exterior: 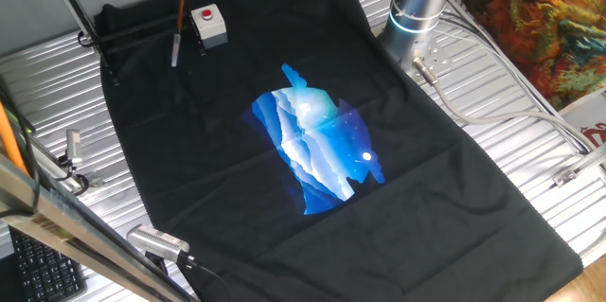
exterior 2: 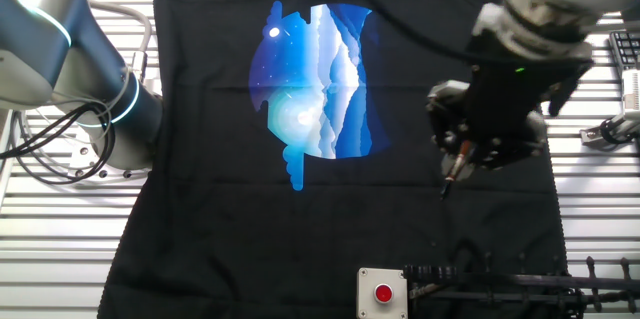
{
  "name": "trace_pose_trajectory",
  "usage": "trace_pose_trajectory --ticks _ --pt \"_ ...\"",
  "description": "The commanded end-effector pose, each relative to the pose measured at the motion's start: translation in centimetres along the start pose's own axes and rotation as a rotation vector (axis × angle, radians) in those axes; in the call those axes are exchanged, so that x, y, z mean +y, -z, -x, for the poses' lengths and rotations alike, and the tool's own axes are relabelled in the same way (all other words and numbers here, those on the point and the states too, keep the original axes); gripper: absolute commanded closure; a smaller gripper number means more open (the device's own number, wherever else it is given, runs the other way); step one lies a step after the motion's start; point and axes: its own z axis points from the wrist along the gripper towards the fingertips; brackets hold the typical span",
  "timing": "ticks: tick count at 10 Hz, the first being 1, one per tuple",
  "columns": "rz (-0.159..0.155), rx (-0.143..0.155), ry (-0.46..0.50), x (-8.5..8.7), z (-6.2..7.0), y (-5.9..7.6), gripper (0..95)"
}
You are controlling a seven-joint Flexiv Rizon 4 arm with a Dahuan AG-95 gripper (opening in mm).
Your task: Place the brush on the pen rack
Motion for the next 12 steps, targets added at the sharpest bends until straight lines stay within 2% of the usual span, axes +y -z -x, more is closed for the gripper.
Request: trace_pose_trajectory --ticks 1,5,8,12 --pt "-0.023 0.006 0.029 -0.2 -0.2 -0.4 95.0" --pt "-0.025 0.014 0.037 -0.3 -1.1 -0.3 95.0" --pt "-0.023 0.013 0.061 -0.9 -2.5 -0.2 95.0" --pt "-0.023 0.021 0.072 -1.5 -2.2 0.3 95.0"
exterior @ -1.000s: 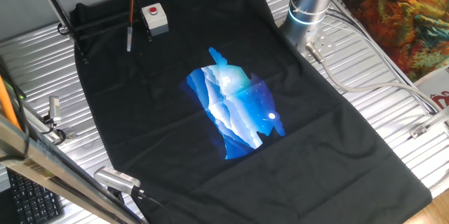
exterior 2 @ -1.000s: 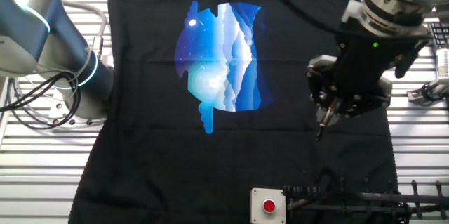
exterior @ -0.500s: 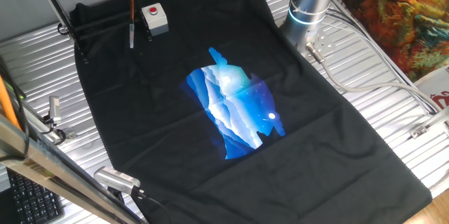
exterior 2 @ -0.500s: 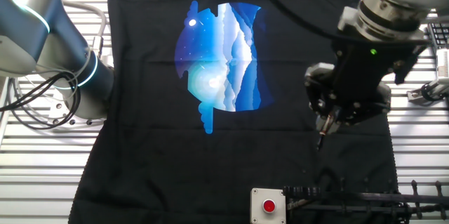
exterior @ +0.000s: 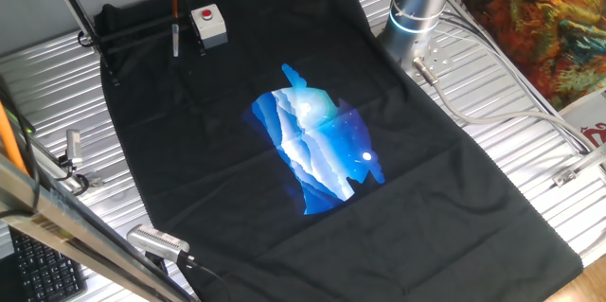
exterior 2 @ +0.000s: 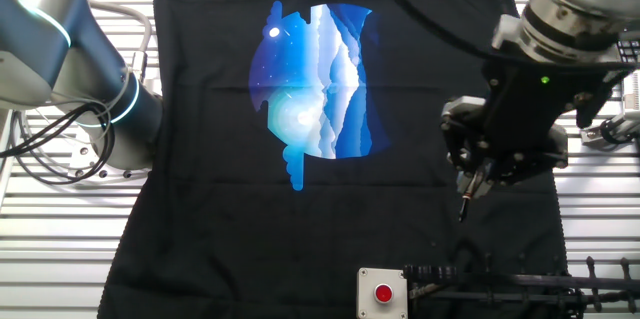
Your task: Place the brush on the pen rack
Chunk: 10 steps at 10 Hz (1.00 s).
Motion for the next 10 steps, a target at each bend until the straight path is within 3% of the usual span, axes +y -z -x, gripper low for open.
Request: trace_pose_trajectory --ticks 1,10 --pt "-0.001 0.003 0.013 -0.5 0.2 0.1 95.0" --pt "-0.003 0.005 0.054 -2.6 1.3 0.2 95.0"
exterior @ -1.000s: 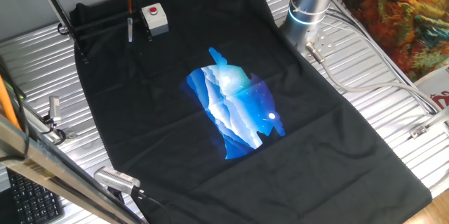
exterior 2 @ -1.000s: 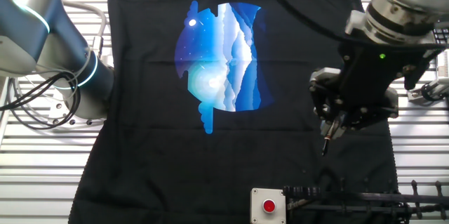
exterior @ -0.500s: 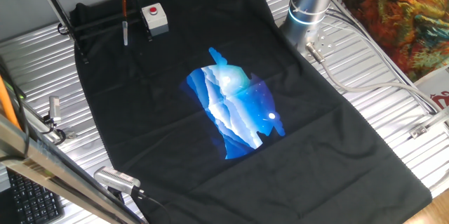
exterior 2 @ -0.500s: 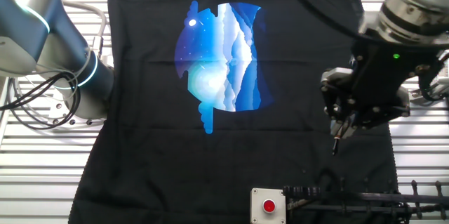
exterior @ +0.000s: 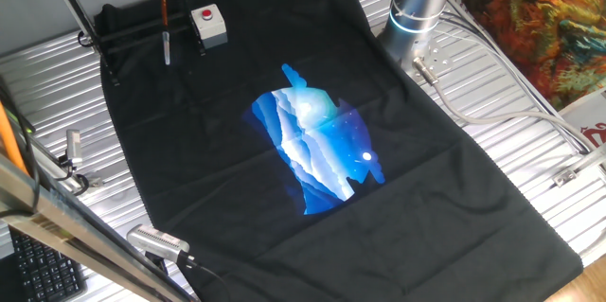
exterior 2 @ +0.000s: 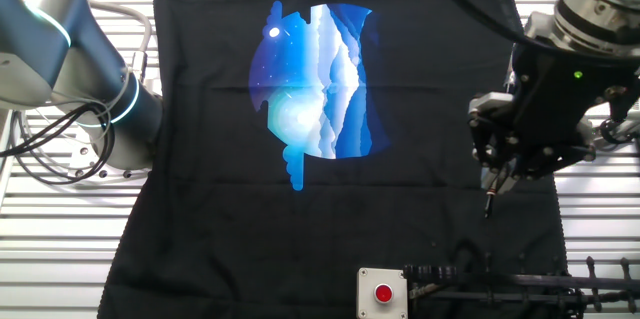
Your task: Place the brush on the pen rack
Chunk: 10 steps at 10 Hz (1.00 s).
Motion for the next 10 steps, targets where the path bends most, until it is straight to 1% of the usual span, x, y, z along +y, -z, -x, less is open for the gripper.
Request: trace_pose_trajectory --ticks 1,10 --pt "-0.001 0.002 0.001 0.0 -0.1 -0.1 95.0" --pt "-0.003 0.002 0.018 0.1 -1.6 -0.2 95.0"
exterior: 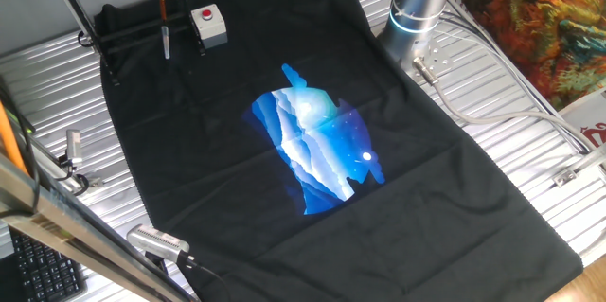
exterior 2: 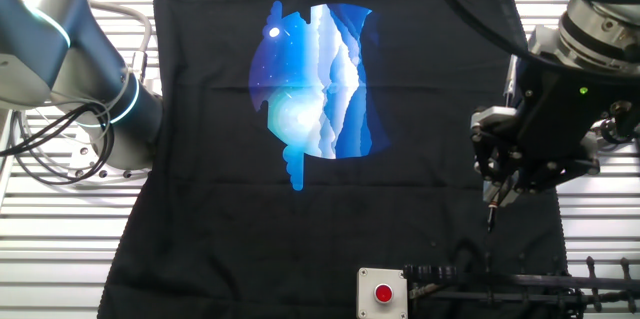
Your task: Place the brush on the pen rack
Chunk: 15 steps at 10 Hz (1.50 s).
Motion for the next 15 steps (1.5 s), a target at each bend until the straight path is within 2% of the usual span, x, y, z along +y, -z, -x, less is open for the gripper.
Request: trace_pose_trajectory --ticks 1,15 --pt "-0.002 0.0 0.001 0.04 -0.12 -0.09 95.0" --pt "-0.003 0.0 0.013 0.3 -1.0 -0.18 95.0"
